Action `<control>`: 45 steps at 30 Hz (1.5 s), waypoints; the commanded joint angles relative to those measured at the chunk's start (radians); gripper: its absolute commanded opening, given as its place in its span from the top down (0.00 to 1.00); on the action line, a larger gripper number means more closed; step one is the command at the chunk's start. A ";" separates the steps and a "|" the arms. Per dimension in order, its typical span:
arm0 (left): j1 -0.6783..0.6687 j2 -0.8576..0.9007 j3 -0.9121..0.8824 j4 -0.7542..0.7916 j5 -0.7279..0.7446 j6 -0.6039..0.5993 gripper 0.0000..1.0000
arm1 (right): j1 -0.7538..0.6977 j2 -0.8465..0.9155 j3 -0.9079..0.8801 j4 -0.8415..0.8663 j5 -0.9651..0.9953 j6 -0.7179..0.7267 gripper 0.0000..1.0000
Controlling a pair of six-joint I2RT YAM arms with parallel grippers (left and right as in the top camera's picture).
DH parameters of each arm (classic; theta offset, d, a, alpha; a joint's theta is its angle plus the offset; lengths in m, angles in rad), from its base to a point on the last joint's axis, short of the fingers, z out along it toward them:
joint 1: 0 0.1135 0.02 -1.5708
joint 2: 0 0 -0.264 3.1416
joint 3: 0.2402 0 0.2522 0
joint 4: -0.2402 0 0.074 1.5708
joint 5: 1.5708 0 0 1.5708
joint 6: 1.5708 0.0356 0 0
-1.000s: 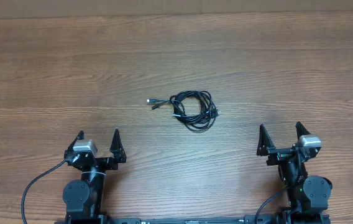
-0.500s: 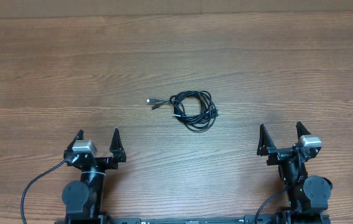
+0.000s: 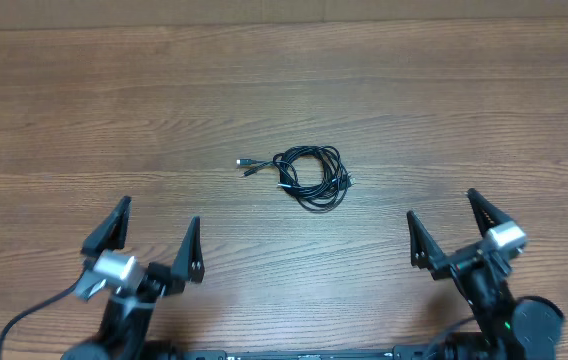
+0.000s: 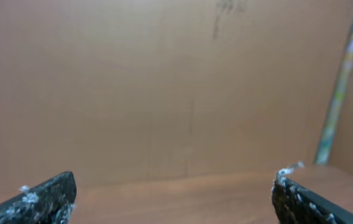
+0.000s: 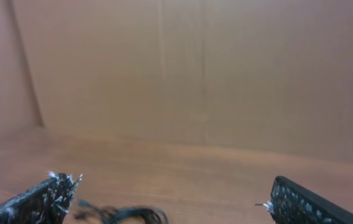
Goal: Untangle cables
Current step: 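Raise both arms and swing grippers toward the black cable coil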
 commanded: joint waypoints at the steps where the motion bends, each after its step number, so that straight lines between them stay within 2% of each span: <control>1: -0.001 -0.010 0.170 -0.091 0.062 0.036 0.00 | 0.005 -0.008 0.157 -0.082 -0.045 0.003 0.00; 8: -0.001 -0.009 0.422 -0.271 0.063 0.122 0.00 | 0.005 -0.008 0.455 -0.320 -0.040 -0.059 0.00; 16: -0.001 0.086 0.598 -0.401 0.069 0.130 0.00 | 0.005 0.033 0.665 -0.458 0.027 -0.058 0.00; 23: -0.001 0.394 0.841 -0.618 0.243 0.182 0.00 | 0.005 0.222 0.845 -0.617 0.026 -0.058 0.00; 27: -0.001 0.620 1.035 -0.832 0.332 0.237 0.00 | 0.005 0.395 0.985 -0.777 0.018 -0.058 0.00; 34: -0.001 0.997 1.320 -1.250 0.336 0.293 0.00 | 0.005 0.754 1.263 -1.100 -0.093 -0.058 0.00; 38: -0.001 1.158 1.366 -1.407 0.336 0.288 0.00 | 0.005 0.923 1.349 -1.231 -0.173 -0.058 0.00; 45: -0.001 1.398 1.366 -1.538 0.332 0.281 0.00 | 0.005 1.165 1.352 -1.321 -0.354 -0.046 0.00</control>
